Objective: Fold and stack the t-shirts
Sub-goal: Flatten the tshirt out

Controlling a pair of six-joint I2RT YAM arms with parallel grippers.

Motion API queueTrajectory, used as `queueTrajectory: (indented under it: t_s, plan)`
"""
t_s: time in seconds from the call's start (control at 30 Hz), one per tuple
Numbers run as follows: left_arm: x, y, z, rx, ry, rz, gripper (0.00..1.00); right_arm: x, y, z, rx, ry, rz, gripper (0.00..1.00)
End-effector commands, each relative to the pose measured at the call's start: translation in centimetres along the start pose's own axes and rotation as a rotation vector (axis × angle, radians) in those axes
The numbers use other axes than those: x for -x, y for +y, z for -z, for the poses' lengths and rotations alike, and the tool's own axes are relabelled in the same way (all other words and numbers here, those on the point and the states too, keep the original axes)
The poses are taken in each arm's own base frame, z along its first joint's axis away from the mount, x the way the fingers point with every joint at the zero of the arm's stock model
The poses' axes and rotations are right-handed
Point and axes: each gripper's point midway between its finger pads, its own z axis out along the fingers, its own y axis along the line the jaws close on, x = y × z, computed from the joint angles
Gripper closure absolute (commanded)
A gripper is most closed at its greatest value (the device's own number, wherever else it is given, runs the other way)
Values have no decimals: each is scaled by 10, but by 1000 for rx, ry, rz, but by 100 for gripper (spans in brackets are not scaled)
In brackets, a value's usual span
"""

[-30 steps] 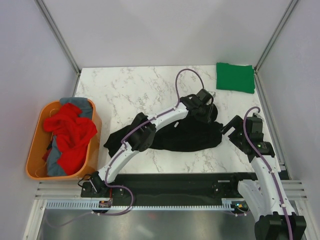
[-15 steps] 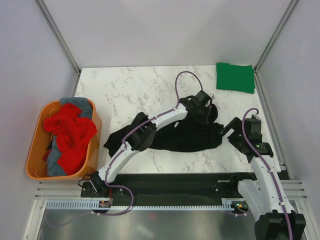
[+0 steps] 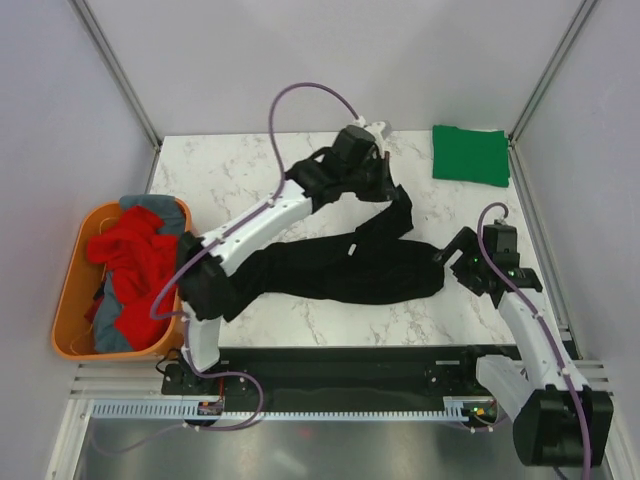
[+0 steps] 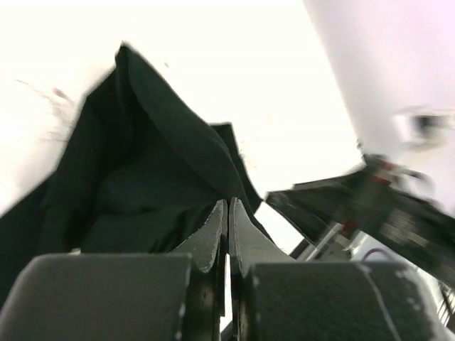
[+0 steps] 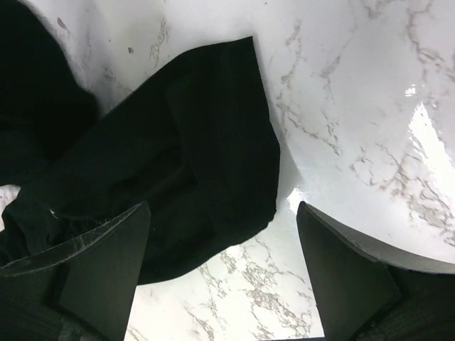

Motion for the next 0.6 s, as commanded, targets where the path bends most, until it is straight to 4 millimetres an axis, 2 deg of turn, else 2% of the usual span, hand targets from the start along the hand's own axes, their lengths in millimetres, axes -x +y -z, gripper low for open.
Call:
queueTrajectory:
  t_s: [0.0,0.07,0.1,0.13,0.17,0.2,0.23,0.3,0.37,0.4,0.47,0.57]
  plan:
    - [25,-5,60,20,-129,49,98,17,32,-7,90,12,84,9]
    - [25,6,76,44,-161,70,98,15,32,-18,58,60,110,13]
    - [12,19,74,63,-149,90,98,23,38,-18,59,48,122,17]
    - [18,22,90,56,-181,102,98,17,42,-23,54,69,156,18]
    - [13,28,91,60,-178,112,98,18,45,-25,46,68,171,20]
    - [0,41,88,77,-152,133,98,20,55,-26,54,56,198,22]
    - [1,44,92,72,-161,144,98,18,56,-32,41,67,222,23]
    - [-13,61,91,87,-133,174,98,22,65,-36,27,58,256,26]
    - [-13,65,94,76,-148,181,98,20,63,-50,-6,85,280,29]
    - [-20,70,93,82,-136,187,98,23,67,-52,-8,83,292,32]
    - [-25,77,94,85,-133,197,98,26,58,-64,-67,84,312,35]
    - [-30,84,95,86,-130,203,98,28,54,-76,-109,86,340,42]
